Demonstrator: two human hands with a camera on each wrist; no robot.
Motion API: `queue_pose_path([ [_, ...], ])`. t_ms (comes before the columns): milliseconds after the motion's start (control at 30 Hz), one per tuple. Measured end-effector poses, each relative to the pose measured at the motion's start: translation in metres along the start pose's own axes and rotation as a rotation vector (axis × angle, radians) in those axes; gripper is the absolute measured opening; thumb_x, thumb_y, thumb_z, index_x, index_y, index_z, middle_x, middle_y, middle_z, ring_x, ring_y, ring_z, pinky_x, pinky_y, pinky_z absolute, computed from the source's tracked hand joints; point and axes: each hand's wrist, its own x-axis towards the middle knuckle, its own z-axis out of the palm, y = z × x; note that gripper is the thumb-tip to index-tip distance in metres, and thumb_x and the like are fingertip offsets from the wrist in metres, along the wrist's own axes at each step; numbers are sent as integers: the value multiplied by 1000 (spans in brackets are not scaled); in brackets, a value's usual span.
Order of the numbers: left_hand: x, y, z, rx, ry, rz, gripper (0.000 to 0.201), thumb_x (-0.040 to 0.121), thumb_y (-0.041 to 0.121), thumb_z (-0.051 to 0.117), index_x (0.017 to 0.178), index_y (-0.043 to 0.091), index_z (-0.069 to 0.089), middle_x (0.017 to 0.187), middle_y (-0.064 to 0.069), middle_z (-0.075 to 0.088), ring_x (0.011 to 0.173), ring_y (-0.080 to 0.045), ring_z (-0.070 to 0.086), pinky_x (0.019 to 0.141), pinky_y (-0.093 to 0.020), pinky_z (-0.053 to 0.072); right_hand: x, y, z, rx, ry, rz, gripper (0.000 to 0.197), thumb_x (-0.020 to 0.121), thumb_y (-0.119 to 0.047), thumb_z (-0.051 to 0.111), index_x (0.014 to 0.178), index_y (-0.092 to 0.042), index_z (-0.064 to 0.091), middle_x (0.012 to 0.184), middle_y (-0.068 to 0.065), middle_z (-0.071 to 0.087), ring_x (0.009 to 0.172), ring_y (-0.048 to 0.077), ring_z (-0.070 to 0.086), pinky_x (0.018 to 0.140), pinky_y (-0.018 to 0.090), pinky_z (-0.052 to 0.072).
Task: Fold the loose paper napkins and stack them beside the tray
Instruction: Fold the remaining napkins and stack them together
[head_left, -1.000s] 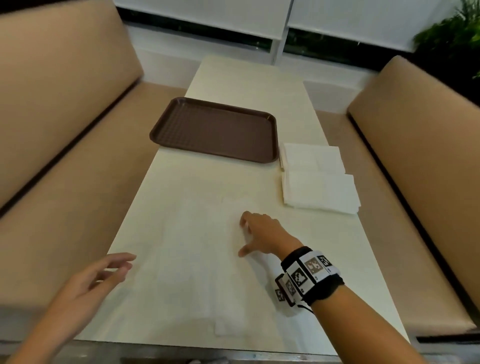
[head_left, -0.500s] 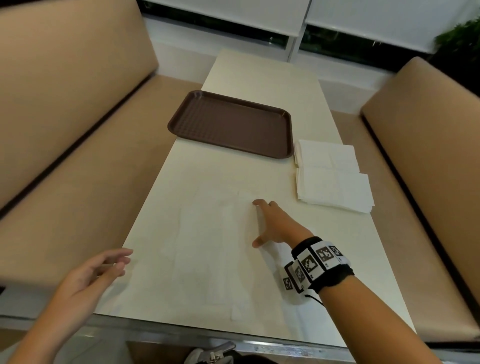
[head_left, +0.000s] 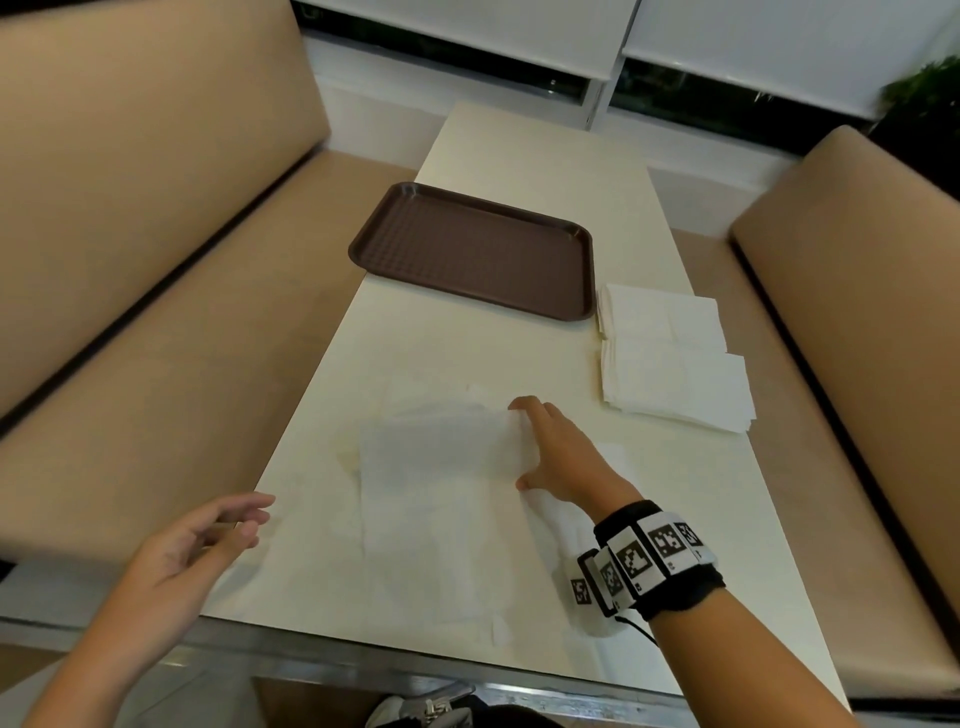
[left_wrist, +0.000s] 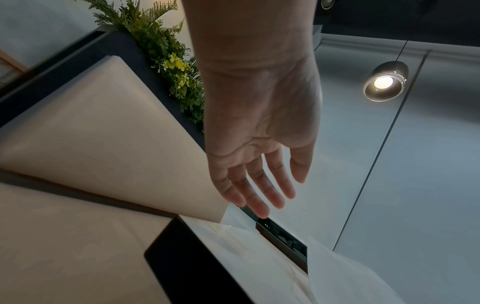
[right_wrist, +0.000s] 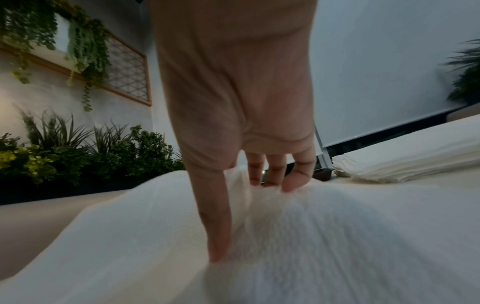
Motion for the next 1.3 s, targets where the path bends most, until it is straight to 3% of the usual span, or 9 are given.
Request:
queue_pose_path([
  [200,-1,1,3,-19,-6,8,21,79,28,65,93,43,70,92,13,70,83,-5,64,74,-5,43,3,5,2,62,196,-17,20,91,-28,59,108,-18,61,99,0,56,86,21,57,73,30,41],
  [400,-2,9,8,-12,-17,24,28,88,16,64,92,43,70,94,10,70,81,-7,63,71,-4,44,0,7,-2,205,367,-27,11,87,-28,67,95,-21,72,85,-7,69,82,9,64,78,29,51],
  [533,3,29,16,25,-5,37,21,82,31,70,93,48,68,99,12,69,93,-3,60,75,-1,41,-7,1,-15,404,354,-68,12,85,-30,70,92,-21,74,100,-9,72,92,-4,62,82,12,43],
  [633,22,51,32,-22,56,93,45,83,16,69,105,54,60,120,18,59,113,3,53,91,-11,39,-21,-16,-41,708,194,-221,8,89,-25,65,91,-18,69,102,-6,71,95,6,65,84,22,47],
  [733,54,73,53,-146,-5,110,87,57,47,87,127,53,36,134,18,47,127,4,43,103,-22,34,-41,-36,-80,849,98,-420,9,95,-20,55,91,-13,58,84,-1,61,80,15,57,73,23,44],
  [867,92,103,84,-406,-273,89,130,28,51,94,136,43,23,125,1,60,111,-8,61,87,-21,48,-63,-56,-136,1089,106,-532,6,92,-24,52,88,-23,56,82,2,60,73,16,58,62,23,48],
  [1033,108,150,122,-403,-454,175,87,44,41,92,120,18,57,115,0,70,108,-17,66,81,-24,54,-70,-45,-176,1289,331,-468,5,94,-22,51,90,-20,53,81,-4,66,74,12,64,68,28,54],
  [1167,114,168,140,-464,-404,177,69,51,43,88,110,13,67,110,-5,72,100,-22,69,73,-27,56,-75,-11,-172,1127,362,-345,47,74,-37,73,113,-21,54,105,-4,70,98,14,67,76,30,56],
  [1300,118,173,146,-452,-376,190,61,53,44,87,103,14,71,106,-8,73,97,-24,70,72,-28,57,-80,17,-146,941,305,-195,60,71,-6,79,121,-27,55,114,6,69,101,23,68,84,40,57],
])
